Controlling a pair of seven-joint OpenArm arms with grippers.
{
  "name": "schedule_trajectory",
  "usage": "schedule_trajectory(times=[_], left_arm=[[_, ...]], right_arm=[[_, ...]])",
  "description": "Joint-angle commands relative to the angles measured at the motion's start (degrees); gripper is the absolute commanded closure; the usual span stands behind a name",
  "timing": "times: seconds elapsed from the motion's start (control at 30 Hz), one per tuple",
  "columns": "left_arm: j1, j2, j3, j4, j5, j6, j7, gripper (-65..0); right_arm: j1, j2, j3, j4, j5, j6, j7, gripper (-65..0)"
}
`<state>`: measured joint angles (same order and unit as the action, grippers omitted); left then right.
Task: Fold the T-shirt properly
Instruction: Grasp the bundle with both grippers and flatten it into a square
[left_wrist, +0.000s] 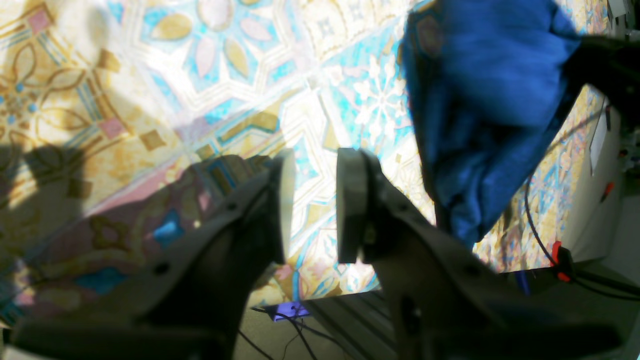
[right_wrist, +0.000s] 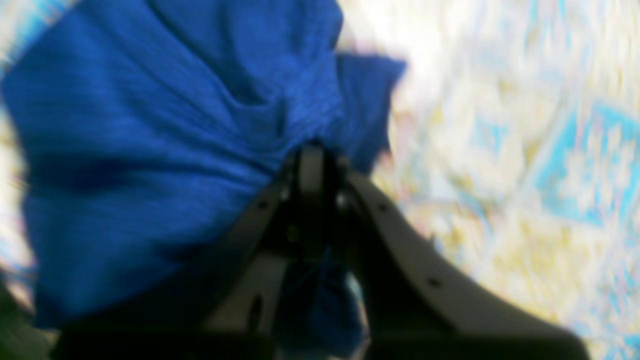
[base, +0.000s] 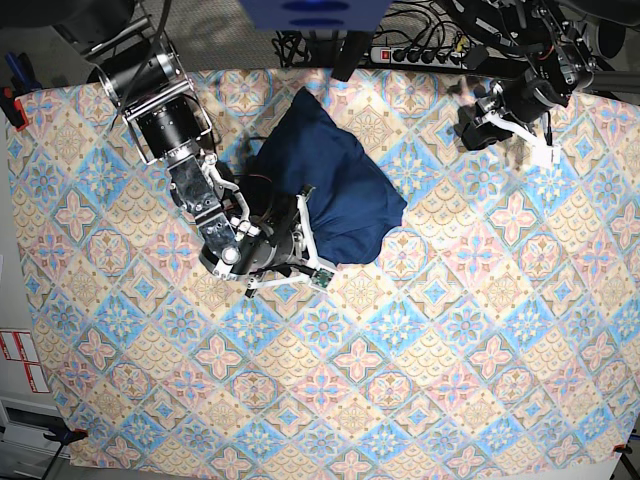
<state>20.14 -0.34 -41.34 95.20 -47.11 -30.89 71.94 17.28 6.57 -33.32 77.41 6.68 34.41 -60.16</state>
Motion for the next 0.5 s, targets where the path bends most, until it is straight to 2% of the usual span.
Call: schedule_trajectory(times=[0.0, 0.17, 0.33, 0.4, 0.47], left_arm=[[0.03, -0.50, -0.11, 0.76, -1.37, -0.27, -0.51, -13.6], [-0.05, -0.50, -0.11, 0.85, -1.46, -0.27, -0.51, -13.6], [-1.28, -0.50, -0.11, 0.85, -1.20, -0.27, -0.25, -13.6], [-1.55, -0.50, -0.11, 0.93, -1.37, -0.27, -0.16, -13.6], [-1.64, -0.50, 0.16, 1.11, -1.46, -0.27, -0.16, -13.6]], right_arm=[[1.49, -0.11, 0.22, 0.44, -1.09, -0.08, 1.66, 0.0], [1.40, -0.11, 0.40, -2.64, -7.78, -0.08, 5.70, 0.0], [1.32, 0.33, 0.84, -2.55, -8.13, -0.08, 6.05, -0.4], [1.14, 0.33, 2.68, -0.35, -8.13, -0.08, 6.05, -2.4], [-0.44, 0.33, 5.06, 2.90, -8.04, -0.08, 5.96, -7.3]])
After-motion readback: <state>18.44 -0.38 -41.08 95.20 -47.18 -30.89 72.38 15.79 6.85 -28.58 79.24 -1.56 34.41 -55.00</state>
